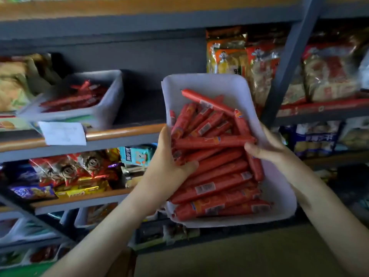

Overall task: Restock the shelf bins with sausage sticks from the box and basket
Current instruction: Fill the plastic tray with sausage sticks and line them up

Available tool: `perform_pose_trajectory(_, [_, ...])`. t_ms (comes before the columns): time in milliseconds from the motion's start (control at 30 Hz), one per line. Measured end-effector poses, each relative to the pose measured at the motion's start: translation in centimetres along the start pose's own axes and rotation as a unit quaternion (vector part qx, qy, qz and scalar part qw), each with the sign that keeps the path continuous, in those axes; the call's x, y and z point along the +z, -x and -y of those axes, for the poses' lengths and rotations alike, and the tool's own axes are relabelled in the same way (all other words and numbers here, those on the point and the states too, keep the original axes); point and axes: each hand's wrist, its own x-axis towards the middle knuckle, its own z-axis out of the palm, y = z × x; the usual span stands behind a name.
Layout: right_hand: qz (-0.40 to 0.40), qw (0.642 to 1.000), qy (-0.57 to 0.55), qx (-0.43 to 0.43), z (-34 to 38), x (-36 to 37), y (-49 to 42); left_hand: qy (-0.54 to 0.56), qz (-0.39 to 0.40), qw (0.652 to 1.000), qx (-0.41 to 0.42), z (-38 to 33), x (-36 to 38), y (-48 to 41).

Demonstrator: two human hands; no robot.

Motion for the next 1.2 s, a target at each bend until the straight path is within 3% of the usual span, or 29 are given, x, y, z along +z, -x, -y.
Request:
perform_pose_trajectory(167, [-0.058, 0.998, -0.006, 0.036, -2.7, -3.7, 7.2, 0.065, 0.069, 0.995, -0.024, 0.7, 7.2, 3.0])
perform_pose_trajectory(400, [-0.145, 0.978, -0.08, 0.126, -10.3, -7.2, 16.0, 0.047, 0.173, 0.981, -0.076, 6.8, 16.6, 4.8])
perform_pose_trajectory(600, [-0.255, 0.938, -0.113, 0.207, -22.7, -8.2, 22.0, 0.041, 0.275, 0.955, -0.107, 18.1, 25.1, 6.7])
perform_pose_trajectory(833, [-0.353, 0.881, -0.162, 0.271, -42.0, -7.8, 29.2, 0.048, 0.326, 0.936, -0.125, 35.7, 35.8, 11.4])
perform_pose_trajectory(1000, [-0.374, 0.854, -0.19, 0.308, -55.2, -8.7, 33.6, 0.059, 0.345, 0.915, -0.203, 48.0, 43.2, 14.8])
perform_pose_trajectory(1200, [-0.422, 0.819, -0.248, 0.298, -70.1, -10.4, 38.7, 0.042, 0.367, 0.909, -0.195, 60.0, 52.6, 17.2])
